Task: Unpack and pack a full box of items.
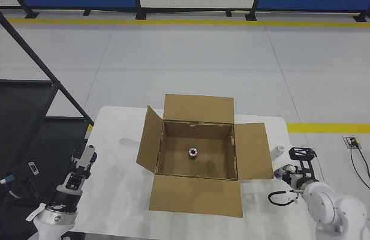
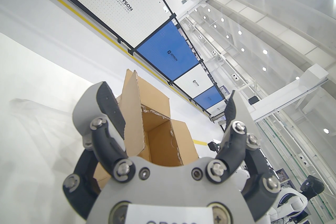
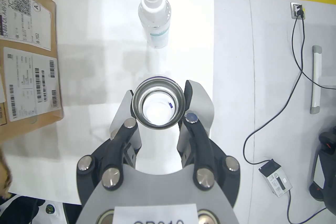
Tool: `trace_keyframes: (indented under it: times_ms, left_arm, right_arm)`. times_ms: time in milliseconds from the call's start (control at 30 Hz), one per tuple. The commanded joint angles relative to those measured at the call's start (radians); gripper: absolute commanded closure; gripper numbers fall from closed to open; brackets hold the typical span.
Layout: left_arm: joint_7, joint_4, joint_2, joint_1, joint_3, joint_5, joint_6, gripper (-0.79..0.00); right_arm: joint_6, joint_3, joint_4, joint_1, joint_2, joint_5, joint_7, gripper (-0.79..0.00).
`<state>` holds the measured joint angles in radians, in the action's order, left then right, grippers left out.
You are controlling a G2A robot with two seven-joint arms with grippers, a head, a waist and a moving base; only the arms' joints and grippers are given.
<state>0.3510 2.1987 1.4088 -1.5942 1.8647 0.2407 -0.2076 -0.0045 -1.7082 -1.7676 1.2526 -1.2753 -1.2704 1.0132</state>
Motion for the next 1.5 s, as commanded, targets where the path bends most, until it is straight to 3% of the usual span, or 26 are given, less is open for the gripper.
trace_keyframes:
  times_ms: [0, 133, 200, 367, 400, 433, 633, 667, 800, 967, 1033, 1133, 1233, 1467]
  left_arm:
    - [0.0, 0.0, 0.0, 0.0, 0.0, 0.0, 0.0, -0.785]
    - [0.0, 0.0, 0.0, 0.0, 0.0, 0.0, 0.0, -0.785]
    - [0.0, 0.0, 0.0, 0.0, 0.0, 0.0, 0.0, -0.785]
    - [0.0, 0.0, 0.0, 0.0, 0.0, 0.0, 0.0, -0.785]
    - [0.0, 0.0, 0.0, 0.0, 0.0, 0.0, 0.0, -0.785]
    - [0.0, 0.0, 0.0, 0.0, 0.0, 0.0, 0.0, -0.785]
    - [0.0, 0.0, 0.0, 0.0, 0.0, 0.0, 0.0, -0.785]
    - [0.0, 0.0, 0.0, 0.0, 0.0, 0.0, 0.0, -0.785]
    - [0.0, 0.0, 0.0, 0.0, 0.0, 0.0, 0.0, -0.785]
    - [0.0, 0.0, 0.0, 0.0, 0.0, 0.0, 0.0, -0.785]
    - [0.0, 0.0, 0.0, 0.0, 0.0, 0.0, 0.0, -0.785]
    - [0.0, 0.0, 0.0, 0.0, 0.0, 0.0, 0.0, -0.785]
    - [-0.006, -0.004, -0.001, -0.006, -0.002, -0.002, 0.002, -0.785]
    - [-0.041, -0.016, -0.004, -0.057, 0.027, -0.028, -0.006, -0.785]
  right_arm:
    - [-0.013, 0.01, 0.041, -0.018, 0.002, -0.013, 0.003, 0.0]
    - [-0.024, 0.024, 0.082, -0.041, 0.005, -0.009, 0.006, 0.0]
    - [-0.035, 0.027, 0.094, -0.047, 0.007, -0.004, 0.013, -0.154]
    - [-0.048, 0.04, 0.113, -0.057, 0.01, 0.009, 0.021, -0.376]
    - [-0.048, 0.041, 0.116, -0.058, 0.01, 0.012, 0.024, -0.44]
    - [-0.048, 0.042, 0.118, -0.06, 0.011, 0.013, 0.026, -0.566]
    - [-0.049, 0.037, 0.108, -0.063, 0.016, 0.028, 0.028, -0.711]
    - [-0.046, 0.035, 0.1, -0.062, 0.017, 0.028, 0.028, -0.785]
    - [0.025, -0.011, 0.004, -0.049, 0.02, 0.02, -0.034, -0.785]
    - [0.112, -0.039, -0.266, 0.017, 0.016, 0.048, -0.168, -0.785]
    - [0.096, -0.001, -0.365, 0.033, 0.012, 0.082, -0.213, -0.785]
    - [-0.007, 0.115, -0.422, 0.024, 0.011, 0.136, -0.201, -0.785]
    - [-0.095, 0.28, -0.351, -0.073, 0.008, 0.124, -0.116, -0.785]
    - [-0.078, 0.678, 0.05, -0.413, -0.05, 0.126, -0.014, -0.785]
